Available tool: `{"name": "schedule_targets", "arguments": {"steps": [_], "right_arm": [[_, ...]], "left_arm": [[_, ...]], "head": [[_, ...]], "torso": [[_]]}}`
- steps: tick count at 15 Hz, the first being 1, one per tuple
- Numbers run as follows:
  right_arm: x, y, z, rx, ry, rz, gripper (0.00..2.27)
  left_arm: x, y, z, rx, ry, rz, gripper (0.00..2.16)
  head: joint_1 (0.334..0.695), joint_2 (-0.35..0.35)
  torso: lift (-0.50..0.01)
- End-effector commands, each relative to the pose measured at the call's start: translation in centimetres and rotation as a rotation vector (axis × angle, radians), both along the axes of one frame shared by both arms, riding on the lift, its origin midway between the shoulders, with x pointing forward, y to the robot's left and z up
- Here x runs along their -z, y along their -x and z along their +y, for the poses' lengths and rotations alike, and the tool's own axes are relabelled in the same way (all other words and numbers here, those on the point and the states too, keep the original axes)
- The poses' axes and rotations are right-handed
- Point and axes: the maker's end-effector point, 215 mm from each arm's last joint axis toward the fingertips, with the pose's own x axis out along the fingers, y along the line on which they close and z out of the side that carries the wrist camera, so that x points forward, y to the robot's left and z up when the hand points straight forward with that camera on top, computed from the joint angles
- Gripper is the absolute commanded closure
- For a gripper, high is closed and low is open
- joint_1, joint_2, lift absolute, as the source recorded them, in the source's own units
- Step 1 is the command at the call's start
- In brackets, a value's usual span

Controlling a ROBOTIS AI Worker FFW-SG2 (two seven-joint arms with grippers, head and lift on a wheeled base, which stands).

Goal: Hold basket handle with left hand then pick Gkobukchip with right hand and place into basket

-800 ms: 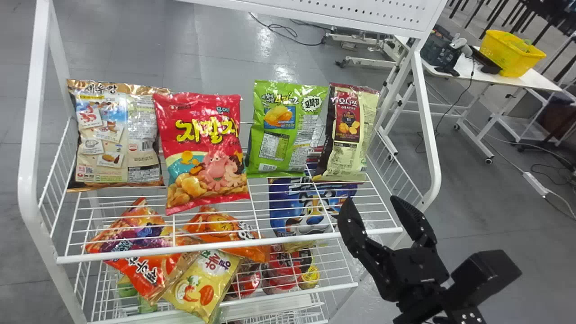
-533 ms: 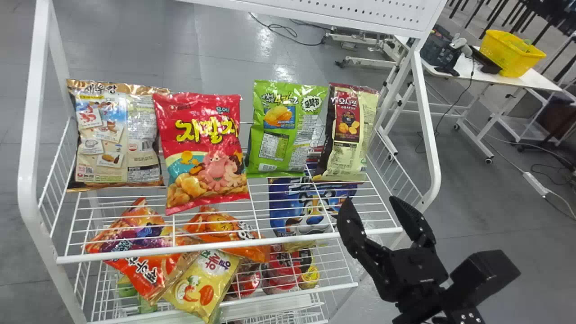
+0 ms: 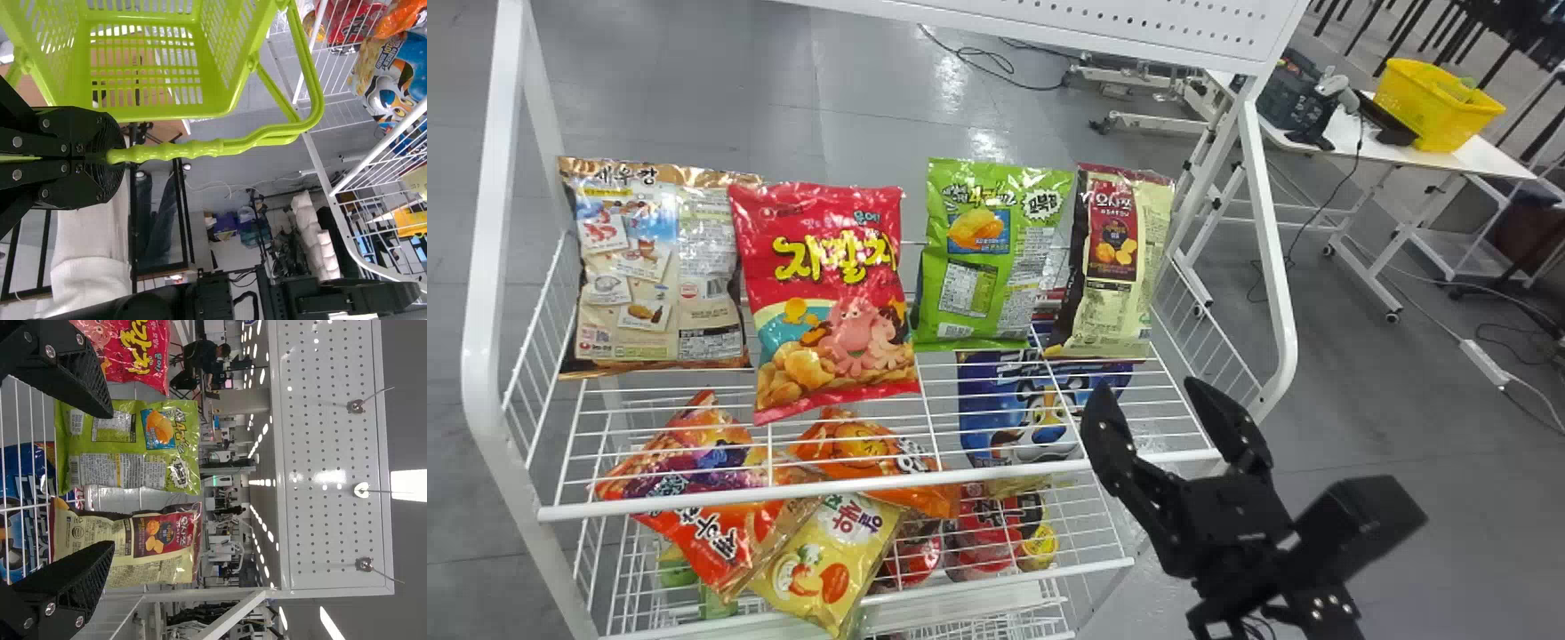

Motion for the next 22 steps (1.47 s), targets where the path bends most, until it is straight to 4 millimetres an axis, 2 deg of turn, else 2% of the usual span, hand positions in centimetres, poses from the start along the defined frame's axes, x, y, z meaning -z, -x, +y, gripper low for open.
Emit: {"name": "schedule_targets", "arguments": {"steps": [1,3,6,10,12,18,22], "right_arm": [[1.7,-2.8,0.5,-0.006,0.007,0.035,0.14],[2.9,-5.5,1.2,-0.020,0.033,0.062,0.14],[2.7,-9.1,1.7,-0.028,0.042,0.063,0.14],[3.1,-12.0,0.9,-0.005,0.035,0.079,0.14],[3.9,-14.1,1.5,-0.009,0.021,0.095,0.14],[4.7,-17.5,3.7,-0.043,0.016,0.107,0.14],[4.8,-19.8,4.3,-0.045,0.025,0.113,0.14]], "left_arm": [[0.6,0.3,-0.4,0.011,-0.014,0.010,2.12],[1.1,0.5,-0.5,0.013,-0.023,0.017,2.11],[1.2,0.5,-0.5,0.015,-0.030,0.017,2.11],[1.3,-0.3,-0.2,0.008,-0.036,0.006,2.11],[1.6,-0.4,0.1,0.001,-0.040,0.013,2.11],[2.6,-1.0,0.3,-0.002,-0.046,0.030,2.11],[3.4,-1.1,0.0,0.004,-0.043,0.049,2.10]], "head": [[0.695,-0.350],[0.695,-0.350],[0.695,-0.350],[0.695,-0.350],[0.695,-0.350],[0.695,-0.350],[0.695,-0.350]], "torso": [[-0.032],[-0.032],[-0.032],[-0.032],[-0.032],[-0.032],[-0.032]]}}
